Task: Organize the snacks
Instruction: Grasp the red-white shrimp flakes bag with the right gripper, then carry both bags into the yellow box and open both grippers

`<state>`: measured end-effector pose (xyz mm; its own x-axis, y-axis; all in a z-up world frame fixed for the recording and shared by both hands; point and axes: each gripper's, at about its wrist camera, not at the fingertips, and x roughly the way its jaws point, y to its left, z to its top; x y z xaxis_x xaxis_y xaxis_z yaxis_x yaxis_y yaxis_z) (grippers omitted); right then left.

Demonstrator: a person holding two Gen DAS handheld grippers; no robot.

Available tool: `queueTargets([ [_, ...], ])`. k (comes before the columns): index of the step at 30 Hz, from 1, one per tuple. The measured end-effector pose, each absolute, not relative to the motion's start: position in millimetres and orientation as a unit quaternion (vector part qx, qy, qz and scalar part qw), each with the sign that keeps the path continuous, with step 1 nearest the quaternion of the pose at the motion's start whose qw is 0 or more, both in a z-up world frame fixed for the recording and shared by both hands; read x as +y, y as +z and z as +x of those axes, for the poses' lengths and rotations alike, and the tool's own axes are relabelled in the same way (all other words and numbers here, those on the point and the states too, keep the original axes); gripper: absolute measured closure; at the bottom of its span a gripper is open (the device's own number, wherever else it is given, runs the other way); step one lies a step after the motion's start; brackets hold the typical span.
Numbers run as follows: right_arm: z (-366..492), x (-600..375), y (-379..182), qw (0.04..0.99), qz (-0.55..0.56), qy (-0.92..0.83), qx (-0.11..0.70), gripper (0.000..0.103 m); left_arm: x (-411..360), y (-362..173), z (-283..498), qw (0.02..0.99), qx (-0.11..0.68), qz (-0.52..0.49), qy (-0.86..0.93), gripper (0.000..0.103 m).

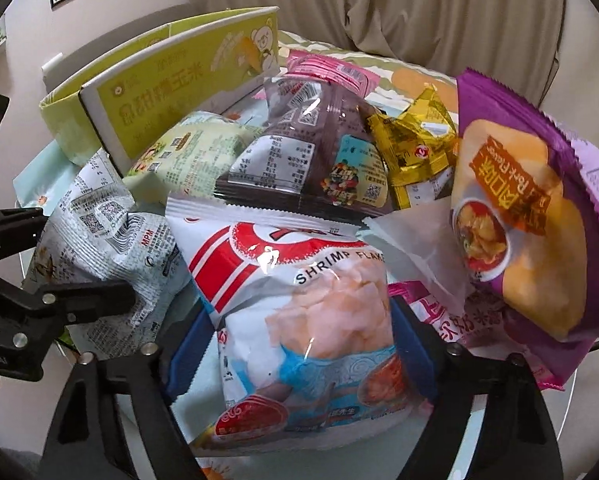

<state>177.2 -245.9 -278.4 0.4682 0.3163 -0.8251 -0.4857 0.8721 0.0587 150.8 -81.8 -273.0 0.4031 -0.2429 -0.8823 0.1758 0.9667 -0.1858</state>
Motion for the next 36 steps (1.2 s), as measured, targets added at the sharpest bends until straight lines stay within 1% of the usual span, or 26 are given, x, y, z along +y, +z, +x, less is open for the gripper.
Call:
queueTargets([
  [1, 177, -246, -277, 0.852, -0.09, 0.238, 0.459, 0.031, -82, -272, 150, 0.837, 0.532, -0.031, -0.124, 0.033],
  [2, 177, -247, -276, 0.851, -0.087, 0.239, 0.459, 0.034, -82, -271, 149, 0.838, 0.531, -0.031, -0.124, 0.033],
  [5, 172, -247, -272, 0.852, -0.088, 0.235, 0.46, 0.04, -83, -265, 145, 0.839, 0.529, -0.03, -0.122, 0.033],
  [7, 168, -247, -266, 0.854, -0.083, 0.234, 0.458, 0.042, -85, -260, 142, 0.841, 0.527, -0.029, -0.122, 0.033],
  [15, 155, -258, -236, 0.861, -0.048, 0.235, 0.449, 0.042, -89, -226, 133, 0.854, 0.506, -0.037, -0.117, 0.033],
  [23, 149, -263, -181, 0.873, -0.034, 0.235, 0.427, 0.042, -82, -171, 125, 0.876, 0.467, -0.053, -0.11, 0.033],
  [30, 155, -248, -127, 0.882, -0.031, 0.234, 0.408, 0.042, -50, -115, 134, 0.9, 0.426, -0.053, -0.079, 0.033],
  [36, 171, -213, -90, 0.894, -0.033, 0.244, 0.375, 0.042, 0, -88, 152, 0.908, 0.41, -0.056, -0.057, 0.033],
])
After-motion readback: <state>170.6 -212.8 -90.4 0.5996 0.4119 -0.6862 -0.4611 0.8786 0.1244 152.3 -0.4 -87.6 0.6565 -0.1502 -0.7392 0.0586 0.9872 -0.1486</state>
